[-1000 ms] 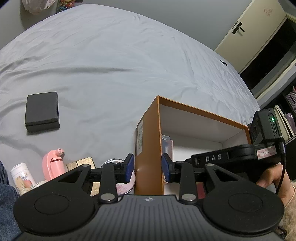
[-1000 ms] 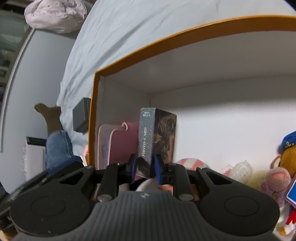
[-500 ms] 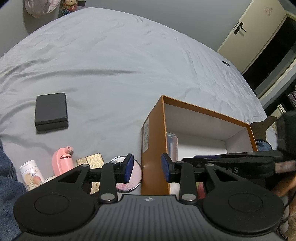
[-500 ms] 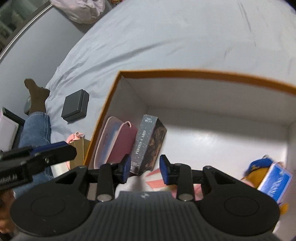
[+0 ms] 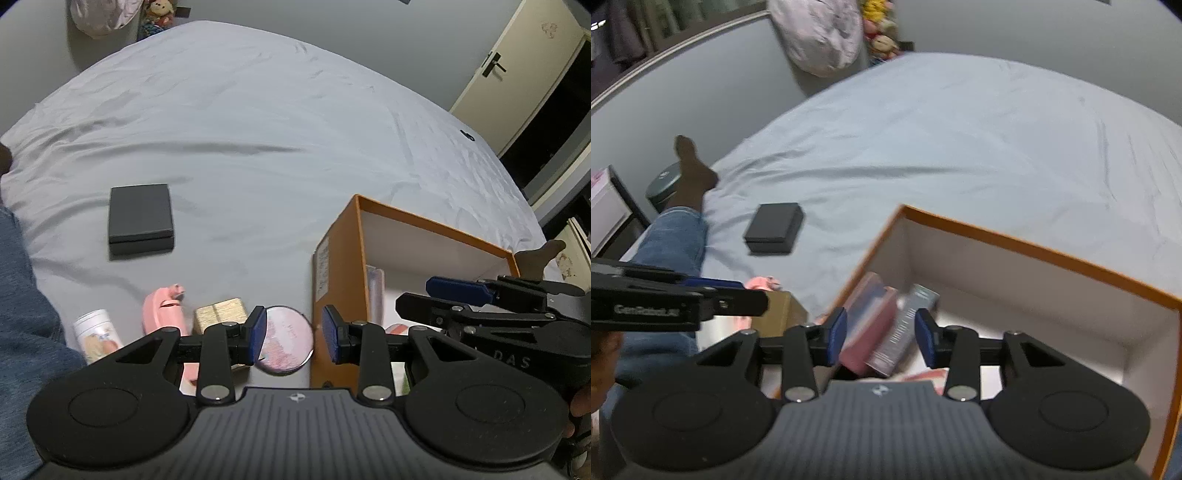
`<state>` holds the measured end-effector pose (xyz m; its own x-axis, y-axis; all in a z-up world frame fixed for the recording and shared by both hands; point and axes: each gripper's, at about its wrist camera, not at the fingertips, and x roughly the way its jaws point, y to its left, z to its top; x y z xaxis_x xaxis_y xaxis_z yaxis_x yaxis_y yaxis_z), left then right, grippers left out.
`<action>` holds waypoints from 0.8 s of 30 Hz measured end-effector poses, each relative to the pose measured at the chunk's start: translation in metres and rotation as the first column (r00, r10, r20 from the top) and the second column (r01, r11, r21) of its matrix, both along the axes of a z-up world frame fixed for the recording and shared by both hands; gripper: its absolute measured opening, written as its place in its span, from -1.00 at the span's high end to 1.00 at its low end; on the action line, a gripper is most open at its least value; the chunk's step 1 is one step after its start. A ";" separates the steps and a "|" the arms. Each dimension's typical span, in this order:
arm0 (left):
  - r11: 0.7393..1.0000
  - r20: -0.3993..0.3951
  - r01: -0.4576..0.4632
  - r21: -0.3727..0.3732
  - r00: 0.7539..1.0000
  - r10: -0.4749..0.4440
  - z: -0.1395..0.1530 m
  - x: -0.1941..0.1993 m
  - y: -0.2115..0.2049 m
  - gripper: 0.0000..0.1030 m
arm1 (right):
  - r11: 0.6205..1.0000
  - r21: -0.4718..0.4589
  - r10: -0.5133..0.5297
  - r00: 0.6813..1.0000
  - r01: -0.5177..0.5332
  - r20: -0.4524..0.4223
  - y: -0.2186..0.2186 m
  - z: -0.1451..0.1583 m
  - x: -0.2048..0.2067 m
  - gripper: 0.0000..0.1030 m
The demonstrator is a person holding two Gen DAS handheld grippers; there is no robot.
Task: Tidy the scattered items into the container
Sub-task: 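Withdraw both open tools from the box toward the remaining items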
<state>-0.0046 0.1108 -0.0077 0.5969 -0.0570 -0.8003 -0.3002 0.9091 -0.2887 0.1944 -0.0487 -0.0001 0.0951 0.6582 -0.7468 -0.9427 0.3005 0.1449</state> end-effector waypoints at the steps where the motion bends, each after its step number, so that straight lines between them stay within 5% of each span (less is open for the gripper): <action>1: 1.000 -0.006 -0.004 0.002 1.000 0.004 0.000 -0.002 0.002 0.28 | 1.000 0.000 0.000 1.000 0.000 0.000 0.000 0.000 0.000 0.03; 24: 0.989 -0.102 -0.143 -0.027 0.985 0.139 -0.006 -0.032 0.067 0.24 | 0.959 -0.080 0.279 0.954 -0.271 0.107 0.053 -0.018 -0.062 -0.08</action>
